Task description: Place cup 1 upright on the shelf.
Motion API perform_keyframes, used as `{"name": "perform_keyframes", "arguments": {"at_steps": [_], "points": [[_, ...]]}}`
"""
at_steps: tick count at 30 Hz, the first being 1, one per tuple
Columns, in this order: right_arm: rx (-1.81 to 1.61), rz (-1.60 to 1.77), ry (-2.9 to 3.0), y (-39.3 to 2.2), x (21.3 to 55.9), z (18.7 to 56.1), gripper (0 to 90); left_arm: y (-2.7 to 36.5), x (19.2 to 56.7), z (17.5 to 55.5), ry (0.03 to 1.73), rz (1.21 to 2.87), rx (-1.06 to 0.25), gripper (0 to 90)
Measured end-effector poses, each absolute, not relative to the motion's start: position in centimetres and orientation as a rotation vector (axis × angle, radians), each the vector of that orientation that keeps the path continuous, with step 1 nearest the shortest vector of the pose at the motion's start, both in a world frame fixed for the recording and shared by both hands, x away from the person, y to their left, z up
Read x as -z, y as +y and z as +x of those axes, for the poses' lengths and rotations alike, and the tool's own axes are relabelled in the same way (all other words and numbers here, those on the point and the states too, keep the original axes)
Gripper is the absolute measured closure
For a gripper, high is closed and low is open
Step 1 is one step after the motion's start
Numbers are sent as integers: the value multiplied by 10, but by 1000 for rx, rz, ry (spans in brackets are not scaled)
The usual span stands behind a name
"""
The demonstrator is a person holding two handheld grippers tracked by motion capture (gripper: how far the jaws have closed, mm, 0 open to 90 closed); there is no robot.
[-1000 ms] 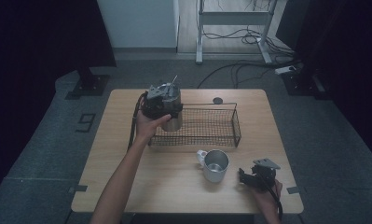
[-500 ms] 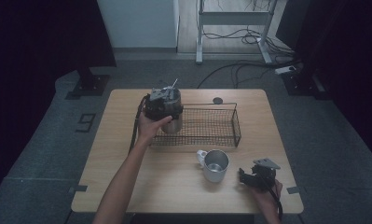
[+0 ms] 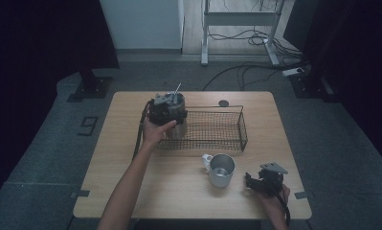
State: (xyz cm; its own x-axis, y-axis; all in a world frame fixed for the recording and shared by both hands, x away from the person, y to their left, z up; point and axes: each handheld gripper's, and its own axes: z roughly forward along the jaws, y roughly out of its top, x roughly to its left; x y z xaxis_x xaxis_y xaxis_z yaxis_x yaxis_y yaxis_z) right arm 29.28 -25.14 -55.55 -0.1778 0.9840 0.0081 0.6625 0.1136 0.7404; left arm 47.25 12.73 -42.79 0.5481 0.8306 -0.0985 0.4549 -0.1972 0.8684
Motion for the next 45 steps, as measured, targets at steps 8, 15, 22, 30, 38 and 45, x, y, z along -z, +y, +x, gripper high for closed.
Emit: {"name": "perform_keyframes", "arguments": {"at_steps": [8, 15, 22, 30, 38, 45], "points": [[-849, 1594, 1901, -251, 555, 293, 138, 125, 437, 476, 1073, 1854, -499, 39], [-850, 1595, 1901, -251, 555, 293, 138, 125, 443, 478, 1087, 1859, -497, 39], [-849, 1594, 1900, -251, 555, 293, 138, 123, 448, 479, 1088, 1877, -503, 39], [-850, 1595, 1900, -251, 555, 293, 138, 118, 454, 481, 1094, 1892, -511, 39], [-850, 1595, 1900, -251, 555, 293, 138, 113, 461, 482, 1106, 1915, -512, 38], [-850, 1595, 1901, -251, 555, 293, 138, 115, 466, 483, 1135, 1912, -493, 38]]}}
